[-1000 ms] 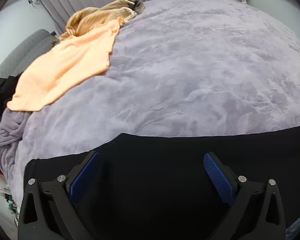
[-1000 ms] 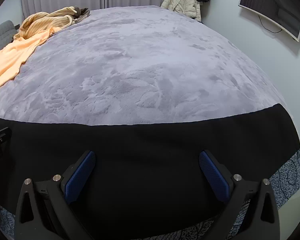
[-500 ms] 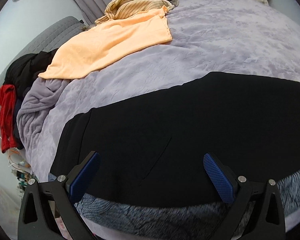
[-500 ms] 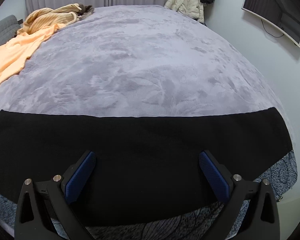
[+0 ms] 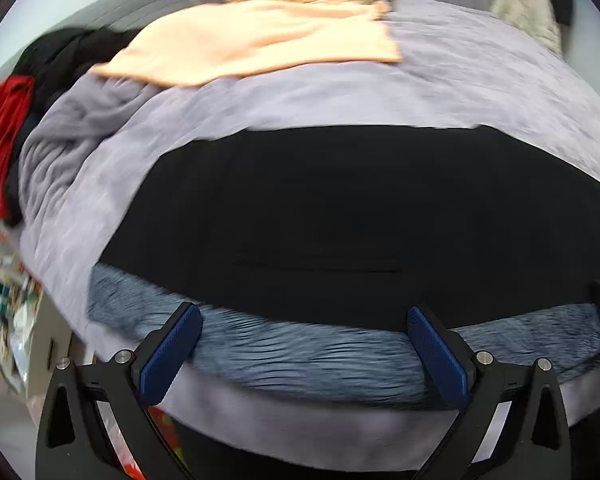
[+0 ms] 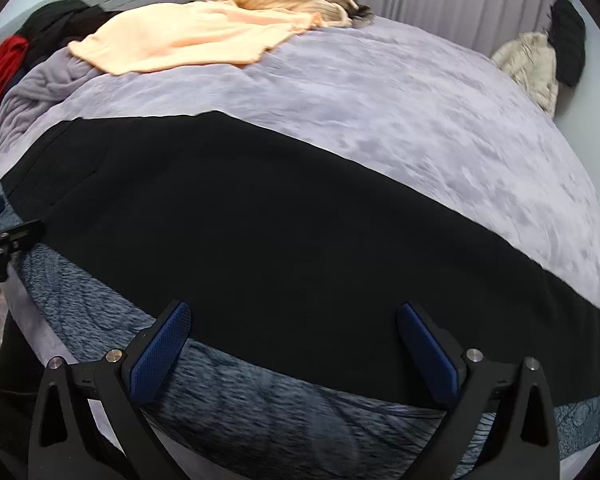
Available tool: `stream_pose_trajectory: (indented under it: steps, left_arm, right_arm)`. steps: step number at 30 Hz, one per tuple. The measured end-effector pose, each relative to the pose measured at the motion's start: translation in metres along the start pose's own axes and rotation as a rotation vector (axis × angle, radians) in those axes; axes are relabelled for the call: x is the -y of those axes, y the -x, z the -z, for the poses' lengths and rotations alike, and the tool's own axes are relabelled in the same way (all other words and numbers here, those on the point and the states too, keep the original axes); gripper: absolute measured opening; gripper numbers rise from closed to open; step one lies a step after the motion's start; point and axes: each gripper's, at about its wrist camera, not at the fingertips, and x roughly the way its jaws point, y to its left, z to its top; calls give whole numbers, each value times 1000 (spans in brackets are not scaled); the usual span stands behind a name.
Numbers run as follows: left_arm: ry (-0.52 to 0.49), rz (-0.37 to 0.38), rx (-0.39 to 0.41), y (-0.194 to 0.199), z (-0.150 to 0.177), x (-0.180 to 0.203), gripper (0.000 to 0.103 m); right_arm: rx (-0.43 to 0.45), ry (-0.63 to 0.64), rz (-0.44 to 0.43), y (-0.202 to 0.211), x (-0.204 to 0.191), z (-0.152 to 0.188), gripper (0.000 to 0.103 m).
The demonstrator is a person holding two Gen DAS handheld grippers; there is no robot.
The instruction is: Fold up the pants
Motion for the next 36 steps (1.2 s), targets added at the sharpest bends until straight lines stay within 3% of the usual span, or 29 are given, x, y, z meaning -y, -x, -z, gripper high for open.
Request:
stream_pose_trajectory:
  steps: [4, 7, 11, 15, 19, 24, 28, 29, 31, 33, 36]
  left_arm:
    - [145, 30, -48, -8, -5, -43, 103]
    - [157, -90, -21, -5, -14, -55, 103]
    - [171, -253, -14, -18, -36, -69, 103]
    - [239, -175, 36, -28, -68, -83, 103]
    - [200, -295, -53, -63, -80, -95, 103]
    - [240, -309, -47, -47, -67, -108, 103]
    - [206, -194, 27, -19, -87, -69, 103]
    - [178, -131, 53, -13, -96, -48, 103]
    - [96, -73, 69, -13, -114, -6, 103]
    - [-9, -50, 88, -16, -123, 38, 103]
    - [-108, -64, 39, -38, -126, 74, 103]
  right_arm:
    - [-20, -88, 62, 6, 42, 13, 103]
    - [-35, -116, 94, 11, 47, 12, 103]
    - [1, -60, 93, 13, 16, -1, 103]
    - [39, -1, 35, 7, -22, -24, 103]
    - [26, 34, 32, -2, -39, -30, 103]
    - [-33, -50, 60, -10, -11, -21, 103]
    - [-5, -133, 62, -7, 1, -41, 103]
    - [20, -130, 60, -7, -3, -51, 103]
    - [67, -124, 53, -9, -17, -70, 103]
    - [72, -102, 35, -20, -38, -88, 103]
    - [24, -51, 31, -44, -64, -108, 103]
